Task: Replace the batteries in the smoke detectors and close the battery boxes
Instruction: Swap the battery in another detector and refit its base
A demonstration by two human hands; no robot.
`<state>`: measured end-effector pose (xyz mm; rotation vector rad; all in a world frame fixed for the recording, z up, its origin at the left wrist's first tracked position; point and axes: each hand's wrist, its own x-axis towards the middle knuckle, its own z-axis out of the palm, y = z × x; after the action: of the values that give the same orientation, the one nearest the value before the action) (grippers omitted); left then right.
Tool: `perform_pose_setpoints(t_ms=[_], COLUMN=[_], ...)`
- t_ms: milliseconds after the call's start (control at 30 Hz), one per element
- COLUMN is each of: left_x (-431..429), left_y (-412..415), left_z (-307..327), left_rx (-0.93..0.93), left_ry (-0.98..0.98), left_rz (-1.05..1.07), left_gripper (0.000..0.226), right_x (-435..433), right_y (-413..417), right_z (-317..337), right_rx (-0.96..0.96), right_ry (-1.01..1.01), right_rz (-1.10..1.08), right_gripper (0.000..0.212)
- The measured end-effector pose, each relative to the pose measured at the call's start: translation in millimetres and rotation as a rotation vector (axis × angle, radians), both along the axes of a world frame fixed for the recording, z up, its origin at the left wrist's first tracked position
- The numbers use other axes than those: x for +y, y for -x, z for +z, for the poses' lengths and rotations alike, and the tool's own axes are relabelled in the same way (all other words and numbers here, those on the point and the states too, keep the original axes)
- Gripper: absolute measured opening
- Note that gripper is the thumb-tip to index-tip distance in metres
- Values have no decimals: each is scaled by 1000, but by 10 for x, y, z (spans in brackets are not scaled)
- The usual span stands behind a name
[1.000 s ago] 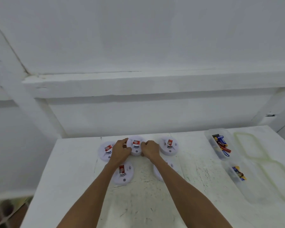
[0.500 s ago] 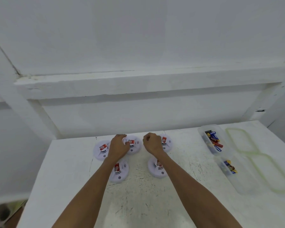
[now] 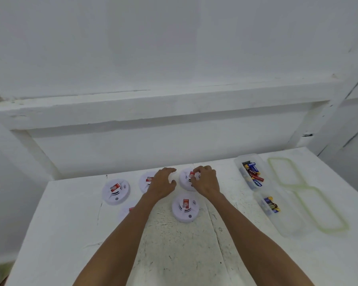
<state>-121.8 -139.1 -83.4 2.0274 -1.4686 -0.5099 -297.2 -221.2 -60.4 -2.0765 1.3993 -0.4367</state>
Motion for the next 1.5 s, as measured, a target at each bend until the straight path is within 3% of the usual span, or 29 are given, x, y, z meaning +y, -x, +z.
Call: perform_pose_setpoints(t_ms=[100,200,267,400,600,800,1033,1200,1367,1500], left_x=[-127,-184,-208,-238,-288,-472,-681,-773,-756,-710], left_y=[108,205,245,270,203,477,902,1280,1578,1712], left_z=[-33,-72,-106,-118,-147,-154,-145,-191,-353,-463], left_rx=[25,77,108,194,207,286,574,925,1185,1334], left_ry=[-72,-123,-121,-52,81,192,199,147,136,176], left_rz=[-59,-72,-63,-6,58,45,14,121,184,254], left_gripper=[41,24,33,36,59,49,40,37,24,30], right_x=[-68,-200,-131,-88,-53,-129,-267,-331,-375,-382], right_y=[40,48,95,165,339,471,720,935,1135,1215], right_z=[-126,-325,-260,-279,-382,-265,-306,-310,-315,-346], right_rx=[146,244,238,174,-34,-177,-368,-424,-250,-100], right_ry=[-116,-146,-132,-61,24,66,-87,-101,-57,24], right_rz=[67,109,137,118,168,-21,-223,-295,-284,-263], right_gripper=[63,65,65,74,58,61,30,26,29,31])
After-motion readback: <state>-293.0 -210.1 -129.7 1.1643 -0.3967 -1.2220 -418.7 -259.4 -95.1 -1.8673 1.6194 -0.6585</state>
